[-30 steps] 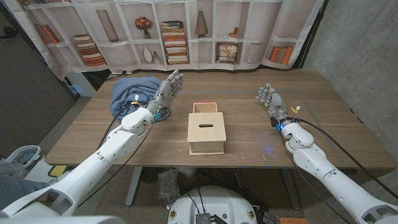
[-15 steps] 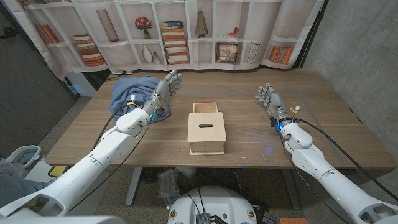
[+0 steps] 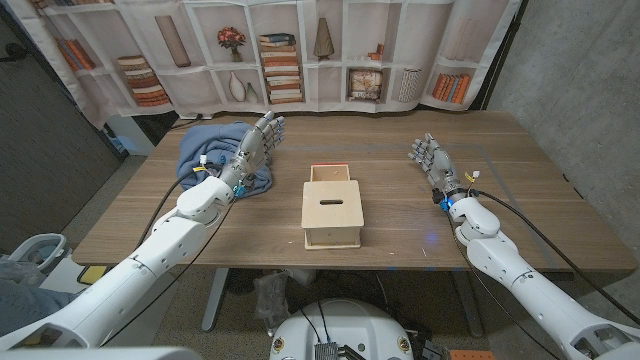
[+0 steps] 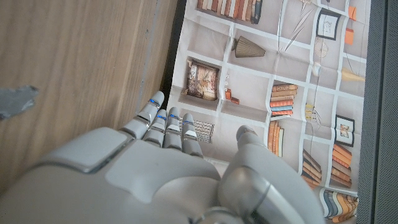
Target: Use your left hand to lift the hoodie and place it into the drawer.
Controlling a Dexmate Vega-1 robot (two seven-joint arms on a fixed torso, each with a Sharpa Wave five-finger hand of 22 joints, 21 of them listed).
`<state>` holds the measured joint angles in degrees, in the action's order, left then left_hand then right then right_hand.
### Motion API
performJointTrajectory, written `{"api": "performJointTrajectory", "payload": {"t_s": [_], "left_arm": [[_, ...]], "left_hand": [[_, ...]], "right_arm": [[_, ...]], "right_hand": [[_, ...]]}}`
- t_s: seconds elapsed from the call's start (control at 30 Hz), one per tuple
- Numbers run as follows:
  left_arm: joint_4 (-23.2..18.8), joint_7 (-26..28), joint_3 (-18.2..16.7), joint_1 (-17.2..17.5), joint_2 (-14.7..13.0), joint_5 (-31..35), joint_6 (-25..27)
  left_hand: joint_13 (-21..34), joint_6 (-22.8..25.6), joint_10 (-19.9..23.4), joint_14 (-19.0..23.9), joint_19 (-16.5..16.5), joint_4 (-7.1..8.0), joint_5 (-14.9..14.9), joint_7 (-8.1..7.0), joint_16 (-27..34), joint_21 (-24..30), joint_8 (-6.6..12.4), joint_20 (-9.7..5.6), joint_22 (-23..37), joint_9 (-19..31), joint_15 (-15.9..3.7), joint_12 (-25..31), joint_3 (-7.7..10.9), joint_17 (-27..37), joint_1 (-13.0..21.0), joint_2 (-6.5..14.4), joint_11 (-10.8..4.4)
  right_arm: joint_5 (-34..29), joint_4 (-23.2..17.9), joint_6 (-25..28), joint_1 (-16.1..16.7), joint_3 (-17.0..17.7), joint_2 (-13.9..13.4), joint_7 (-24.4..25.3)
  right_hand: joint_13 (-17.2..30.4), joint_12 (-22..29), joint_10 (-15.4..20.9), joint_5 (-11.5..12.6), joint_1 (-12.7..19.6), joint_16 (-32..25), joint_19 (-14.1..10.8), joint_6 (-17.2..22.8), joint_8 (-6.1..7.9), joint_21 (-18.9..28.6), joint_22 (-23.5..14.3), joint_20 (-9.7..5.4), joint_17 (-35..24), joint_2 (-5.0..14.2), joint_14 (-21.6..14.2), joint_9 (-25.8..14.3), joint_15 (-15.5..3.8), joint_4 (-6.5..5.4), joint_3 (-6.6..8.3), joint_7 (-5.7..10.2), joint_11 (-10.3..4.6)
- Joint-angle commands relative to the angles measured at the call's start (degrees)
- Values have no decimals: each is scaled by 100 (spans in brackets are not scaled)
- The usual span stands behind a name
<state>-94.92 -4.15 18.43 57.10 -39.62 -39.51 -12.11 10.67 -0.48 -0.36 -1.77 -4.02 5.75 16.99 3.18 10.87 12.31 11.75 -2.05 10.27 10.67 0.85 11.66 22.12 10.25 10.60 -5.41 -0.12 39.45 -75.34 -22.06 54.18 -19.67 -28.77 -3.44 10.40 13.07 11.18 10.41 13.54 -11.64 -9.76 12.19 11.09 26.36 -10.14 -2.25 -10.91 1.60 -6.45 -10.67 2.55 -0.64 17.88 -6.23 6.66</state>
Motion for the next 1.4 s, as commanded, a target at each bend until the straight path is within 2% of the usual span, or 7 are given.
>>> {"api": "performJointTrajectory", "payload": {"t_s": [0.03, 0.4, 0.87, 1.4], "left_arm": [[-113, 25, -190, 283, -88, -89, -188], [-386, 228, -446, 649, -228, -20, -387], [-469, 272, -611, 878, -343, -26, -416], [-704, 461, -830, 1113, -502, 43, -331]], "left_hand": [[-3, 27, 23, 22, 20, -43, 29, 5, 27, -6, 9, -146, 8, 0, -37, 28, -10, 19, 70, 1, -47], [-3, 37, 26, 34, 1, -54, 27, -20, 22, -23, 3, -155, 8, 0, -77, 20, -24, 19, 88, 3, -101], [-3, 30, 26, 27, -47, -68, 25, -24, 11, -50, -10, -140, 8, 0, -80, 10, -44, 19, 109, 2, -119], [-2, 48, 49, 39, -61, -84, 26, -48, 9, -61, -10, -121, 7, 1, -99, 11, -60, 19, 134, 1, -115]], "right_arm": [[-6, -4, 25, -11, -2, 19, 61], [75, -186, 57, 114, 60, -39, 85], [99, -373, 67, 274, 128, -120, 164], [104, -328, 73, 230, 79, -78, 100]], "right_hand": [[18, 11, 36, 39, 10, -4, -34, 42, 32, -38, -13, -1, -16, 30, -59, -12, -9, 52, 7, 37, 17], [17, 22, 99, 35, -20, -20, -81, 106, 49, -49, -15, 13, -19, 17, -118, -9, 1, 52, -18, 44, 18], [17, 22, 131, 32, -39, -21, -112, 121, 46, -67, -18, 20, -20, 23, -142, -8, 14, 51, -30, 56, 17], [17, 23, 165, 31, -54, -24, -128, 147, 47, -89, -20, 26, -21, 29, -174, -7, 10, 53, -40, 63, 15]]}}
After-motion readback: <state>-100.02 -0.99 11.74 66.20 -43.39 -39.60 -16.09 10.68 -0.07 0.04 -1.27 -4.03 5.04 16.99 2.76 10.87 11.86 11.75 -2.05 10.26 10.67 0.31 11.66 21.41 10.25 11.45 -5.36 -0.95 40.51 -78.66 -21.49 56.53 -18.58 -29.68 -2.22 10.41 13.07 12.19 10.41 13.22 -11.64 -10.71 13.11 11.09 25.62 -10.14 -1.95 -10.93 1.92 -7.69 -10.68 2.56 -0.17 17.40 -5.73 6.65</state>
